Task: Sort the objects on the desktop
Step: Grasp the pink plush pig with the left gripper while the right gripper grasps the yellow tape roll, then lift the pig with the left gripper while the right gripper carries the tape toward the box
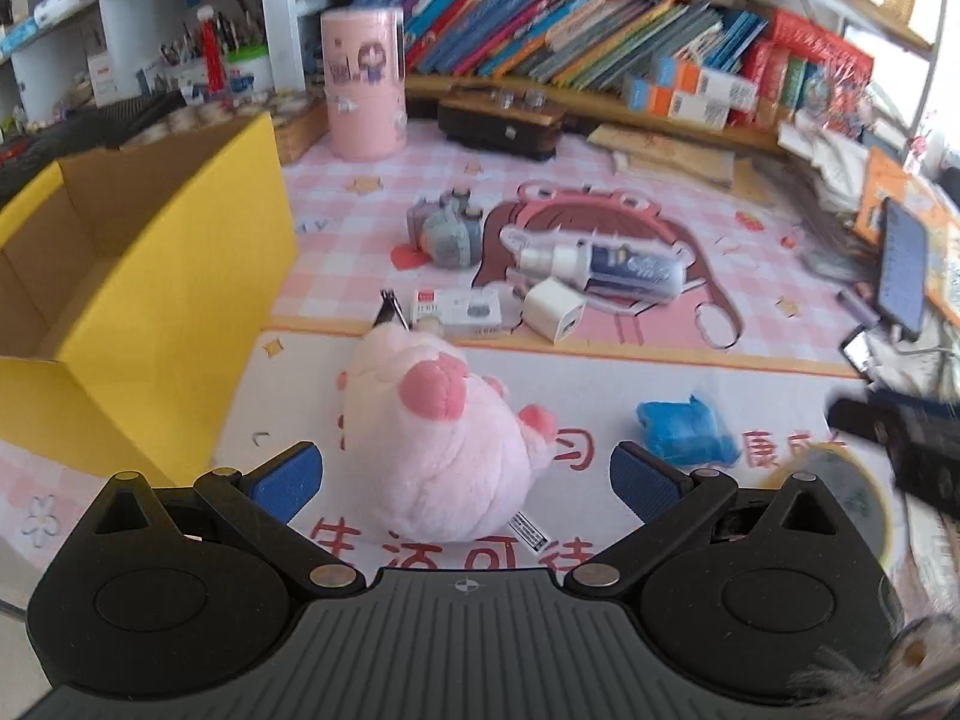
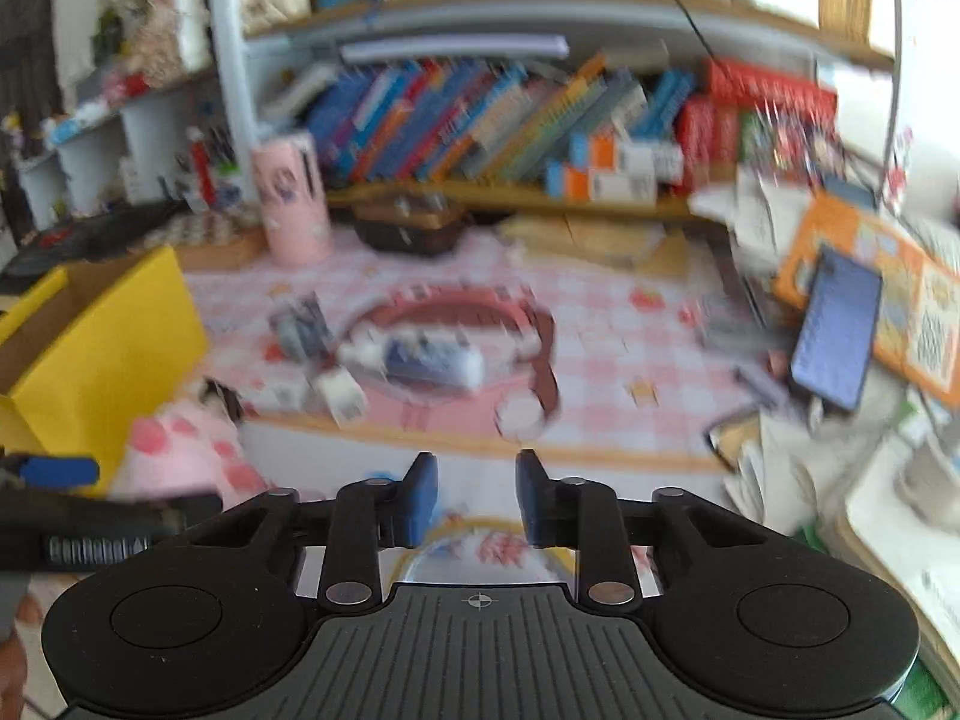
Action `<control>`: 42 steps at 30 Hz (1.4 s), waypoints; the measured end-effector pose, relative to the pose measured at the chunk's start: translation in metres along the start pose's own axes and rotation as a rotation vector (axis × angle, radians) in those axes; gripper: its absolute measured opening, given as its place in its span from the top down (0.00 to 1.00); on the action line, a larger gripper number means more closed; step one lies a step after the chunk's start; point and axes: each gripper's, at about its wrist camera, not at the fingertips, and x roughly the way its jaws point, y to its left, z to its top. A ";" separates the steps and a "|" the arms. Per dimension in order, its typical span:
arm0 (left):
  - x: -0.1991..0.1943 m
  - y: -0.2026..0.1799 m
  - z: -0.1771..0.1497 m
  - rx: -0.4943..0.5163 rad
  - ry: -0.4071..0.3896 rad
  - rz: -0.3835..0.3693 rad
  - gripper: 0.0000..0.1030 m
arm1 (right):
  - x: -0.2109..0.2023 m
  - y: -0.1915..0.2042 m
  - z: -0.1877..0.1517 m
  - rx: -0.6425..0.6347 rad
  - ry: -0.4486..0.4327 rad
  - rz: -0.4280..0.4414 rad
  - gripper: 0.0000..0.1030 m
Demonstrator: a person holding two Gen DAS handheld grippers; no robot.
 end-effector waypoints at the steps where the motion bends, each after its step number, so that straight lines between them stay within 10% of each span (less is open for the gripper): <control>1: 0.008 -0.001 0.000 -0.001 0.014 0.006 0.00 | 0.004 -0.002 -0.002 0.004 0.029 -0.006 0.74; 6: 0.028 -0.004 -0.002 0.017 0.041 0.052 0.01 | 0.006 -0.007 -0.013 0.008 0.055 -0.001 0.68; 10: 0.034 -0.004 0.000 0.018 0.035 0.049 0.03 | 0.000 -0.002 -0.019 -0.032 0.039 -0.007 0.37; 17: 0.047 -0.004 0.002 0.011 0.024 0.063 0.19 | 0.003 0.001 -0.022 -0.073 0.077 -0.063 0.16; 23: 0.034 0.006 0.000 -0.014 0.007 0.026 0.33 | 0.019 -0.001 -0.028 -0.035 0.171 -0.009 0.11; 42: -0.065 0.029 -0.014 -0.035 -0.082 -0.121 0.33 | 0.031 -0.001 -0.027 0.054 0.214 0.012 0.14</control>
